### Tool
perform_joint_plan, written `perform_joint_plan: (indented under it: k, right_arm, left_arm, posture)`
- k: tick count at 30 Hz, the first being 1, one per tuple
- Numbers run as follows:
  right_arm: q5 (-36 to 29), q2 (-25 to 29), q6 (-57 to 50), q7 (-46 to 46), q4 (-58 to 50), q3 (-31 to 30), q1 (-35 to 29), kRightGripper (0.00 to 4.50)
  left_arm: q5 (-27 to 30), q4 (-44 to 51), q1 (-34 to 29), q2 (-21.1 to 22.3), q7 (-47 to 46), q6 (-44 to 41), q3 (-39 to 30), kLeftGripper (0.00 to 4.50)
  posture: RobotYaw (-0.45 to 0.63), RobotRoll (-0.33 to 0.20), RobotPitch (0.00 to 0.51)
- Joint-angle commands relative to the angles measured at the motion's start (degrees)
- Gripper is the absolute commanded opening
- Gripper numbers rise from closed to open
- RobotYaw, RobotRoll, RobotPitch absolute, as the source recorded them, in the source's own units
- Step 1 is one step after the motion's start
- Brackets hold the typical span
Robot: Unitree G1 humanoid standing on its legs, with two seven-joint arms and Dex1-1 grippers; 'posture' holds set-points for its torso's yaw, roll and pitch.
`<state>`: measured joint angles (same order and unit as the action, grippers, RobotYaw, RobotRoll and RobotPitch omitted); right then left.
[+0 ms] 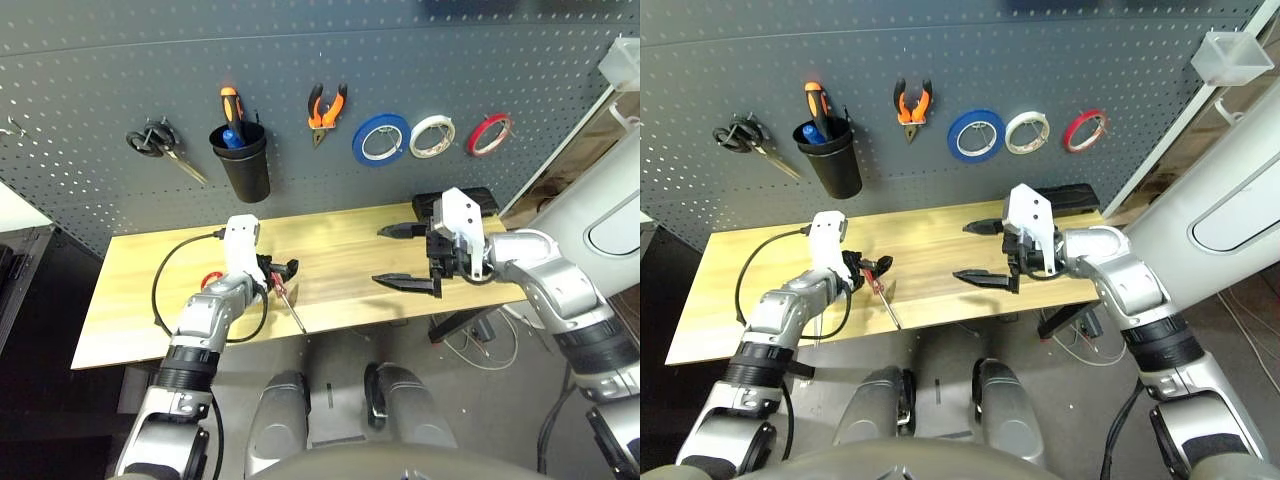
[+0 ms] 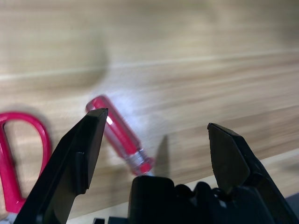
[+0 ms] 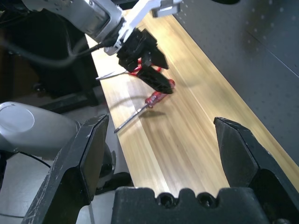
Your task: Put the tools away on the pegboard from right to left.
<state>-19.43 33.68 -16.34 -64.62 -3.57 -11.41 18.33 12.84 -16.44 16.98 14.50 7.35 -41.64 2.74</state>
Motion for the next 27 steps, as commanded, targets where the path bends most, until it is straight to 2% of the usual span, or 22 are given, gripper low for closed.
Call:
perform_joint_plan:
  k: [1,12,16,17,22,24,27]
  right_arm:
    - [-0.8,1.3,-0.7,0.2,-3.0,1.5,-1.5,4.49]
    - [-2.9,2.9,-3.5,1.1,-7.4,3.6,-4.6,4.49]
    - [-3.0,3.1,-4.1,1.3,-7.8,4.0,-4.3,4.50]
    - [-3.1,3.2,-4.2,1.3,-7.9,4.0,-4.4,4.50]
    - [-3.1,3.9,-3.9,1.1,-7.4,4.7,-5.5,4.50]
    - [-3.2,4.3,-3.7,0.8,-6.9,4.9,-5.7,4.50]
    - [-3.4,4.7,-2.2,-0.2,-5.2,5.5,-6.3,4.50]
  left_arm:
    - [-2.8,-4.2,0.7,-0.8,-1.4,1.8,-0.5,4.50]
    - [-6.1,-19.9,3.5,-4.2,-3.6,8.0,-3.1,4.50]
    - [-6.9,-24.9,5.0,-5.2,-3.0,10.2,-3.3,3.20]
    - [-7.0,-25.7,5.3,-5.3,-2.9,10.7,-3.4,2.67]
    - [-7.2,-24.7,5.3,-5.2,-1.5,11.6,-3.5,0.82]
    - [-6.9,-22.4,5.1,-4.9,-0.7,10.8,-3.8,0.83]
    - [-6.4,-13.6,3.7,-3.7,1.4,7.3,-3.4,0.83]
  posture:
    - [-0.06,0.000,0.119]
    - [-0.10,0.000,0.129]
    - [-0.11,0.000,0.129]
    - [-0.11,0.000,0.129]
    - [-0.11,0.000,0.132]
    - [-0.10,0.000,0.133]
    - [-0.08,0.000,0.134]
